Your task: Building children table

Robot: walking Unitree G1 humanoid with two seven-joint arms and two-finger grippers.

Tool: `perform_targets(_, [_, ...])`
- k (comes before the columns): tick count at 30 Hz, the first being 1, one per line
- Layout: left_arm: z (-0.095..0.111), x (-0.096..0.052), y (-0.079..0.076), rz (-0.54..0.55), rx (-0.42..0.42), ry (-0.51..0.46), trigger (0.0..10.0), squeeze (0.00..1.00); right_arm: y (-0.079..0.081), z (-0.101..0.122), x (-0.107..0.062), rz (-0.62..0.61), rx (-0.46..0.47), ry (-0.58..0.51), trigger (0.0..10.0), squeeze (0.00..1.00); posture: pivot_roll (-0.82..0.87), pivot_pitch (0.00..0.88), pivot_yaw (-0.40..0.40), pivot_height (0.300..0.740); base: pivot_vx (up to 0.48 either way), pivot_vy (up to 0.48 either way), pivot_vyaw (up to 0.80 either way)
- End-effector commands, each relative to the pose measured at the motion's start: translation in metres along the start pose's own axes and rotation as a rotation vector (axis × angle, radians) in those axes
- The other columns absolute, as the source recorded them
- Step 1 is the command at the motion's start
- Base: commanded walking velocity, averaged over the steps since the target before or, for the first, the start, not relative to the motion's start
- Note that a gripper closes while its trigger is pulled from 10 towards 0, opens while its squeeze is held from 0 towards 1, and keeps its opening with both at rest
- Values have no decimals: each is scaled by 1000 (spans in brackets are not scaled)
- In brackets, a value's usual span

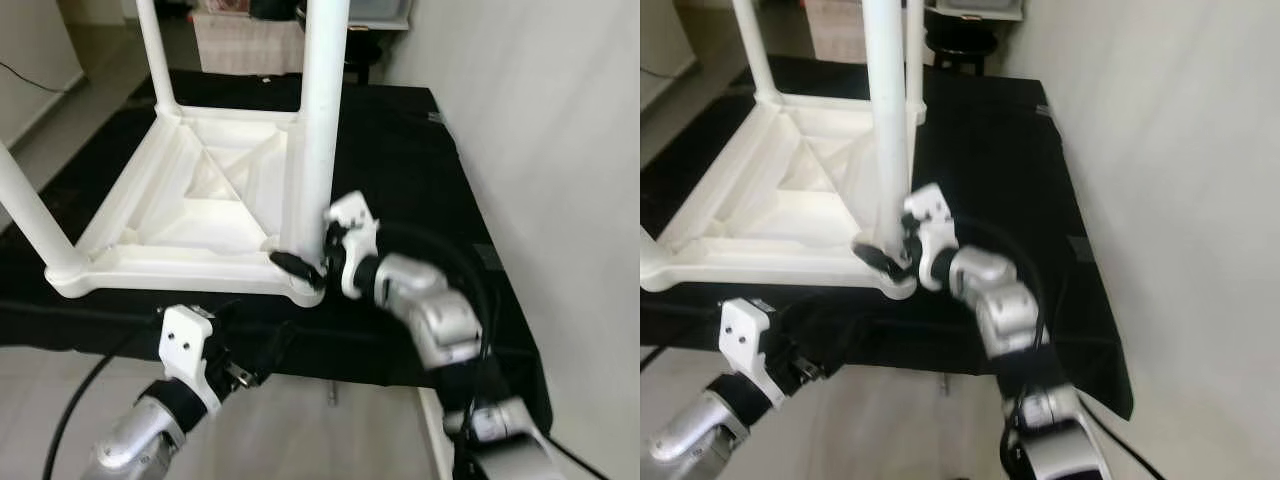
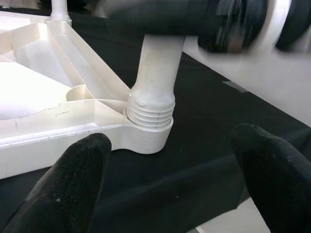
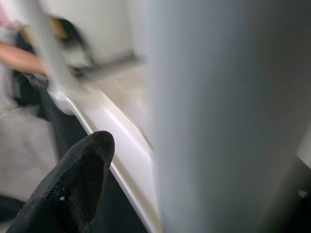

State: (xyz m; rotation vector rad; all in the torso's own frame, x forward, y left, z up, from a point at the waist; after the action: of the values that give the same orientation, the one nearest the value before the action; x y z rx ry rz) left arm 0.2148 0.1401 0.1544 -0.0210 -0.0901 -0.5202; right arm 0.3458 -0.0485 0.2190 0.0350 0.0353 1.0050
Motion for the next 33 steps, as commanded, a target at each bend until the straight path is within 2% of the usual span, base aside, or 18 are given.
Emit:
perform_targets(1, [-6,0,-1,0,-31,20,10000,0,3,-6,2,78,13,11,10000,773,-3,122,-94,740,0,0,0])
perform_targets(2, [-6,0,-1,0,-31,19,10000,0,2,-4,3,133,-7,18,10000,0,3,123,-96,740,0,0,0])
perform_targets(6, [-6,0,-2,0,-34,17,10000,0,-2,-1,5,246,-61,50,10000,0,16,128,-99,740,0,0,0])
perform_targets(8, [-6,-1,-2,0,-36,17,10000,0,-6,2,8,263,-46,43,10000,0,22,131,-99,740,0,0,0])
perform_targets(9, [-5,-1,-3,-1,-36,18,10000,0,-8,4,11,269,-22,33,9059,0,30,133,-103,740,0,0,0])
perform_targets(10, [-5,-1,-3,-1,-36,18,10000,0,-8,4,11,269,-22,33,9059,0,30,133,-103,740,0,0,0])
perform_targets(12, [-5,-2,-4,-3,-37,21,10000,0,-11,8,14,301,6,23,0,0,37,137,-105,740,0,0,0])
perform_targets(21, [-4,-4,-5,-6,-41,24,10000,0,-15,9,10,378,25,12,0,0,32,147,-99,740,0,0,0])
perform_targets(25, [-4,-4,-5,-8,-44,24,10000,0,-19,5,7,338,13,25,0,0,29,149,-98,740,0,0,0])
perform_targets(26, [-4,-4,-5,-8,-44,25,10000,0,-24,1,6,276,1,45,0,0,29,149,-98,740,0,0,0])
perform_targets(27, [-4,-4,-5,-6,-42,24,10000,0,-34,-7,5,103,10,73,0,0,29,151,-102,740,0,0,0])
perform_targets(28, [-4,-5,-5,-4,-40,24,10000,0,-46,-17,3,-137,39,100,0,0,26,146,-114,740,0,0,0])
perform_targets(29, [-4,-5,-4,-3,-39,25,10000,0,-55,-24,0,-298,58,121,0,0,26,146,-114,740,0,0,0])
perform_targets(30, [-4,-5,-4,-3,-39,25,10000,0,-55,-24,0,-298,58,121,0,0,26,146,-114,740,0,0,0])
perform_targets(31, [-5,-5,-2,-1,-35,25,10000,0,-43,-54,-19,-578,104,157,0,0,20,138,-92,740,0,0,0])
perform_targets(32, [-5,-5,-2,-1,-35,25,10000,0,-43,-54,-19,-578,104,157,0,0,20,138,-92,740,0,0,0])
perform_targets(33, [-5,-5,-2,0,-33,26,10000,0,-32,-61,-24,-606,115,158,0,0,16,136,-90,740,0,0,0])
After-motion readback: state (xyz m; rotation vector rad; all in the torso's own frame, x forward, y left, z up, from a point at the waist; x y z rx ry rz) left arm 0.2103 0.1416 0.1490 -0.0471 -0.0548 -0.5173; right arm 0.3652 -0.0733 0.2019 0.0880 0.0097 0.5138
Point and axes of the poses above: a point about 5 cm out from each wrist's last joint towards the gripper, its own x axis pointing out of the wrist towards the gripper, its own z axis along the axis of the wrist's last joint, y = z × x, the point moved 1 cm from there along x, pointing out of the wrist towards the gripper, and after that the axes turned 5 degrees about x, right-handed, at the moved point
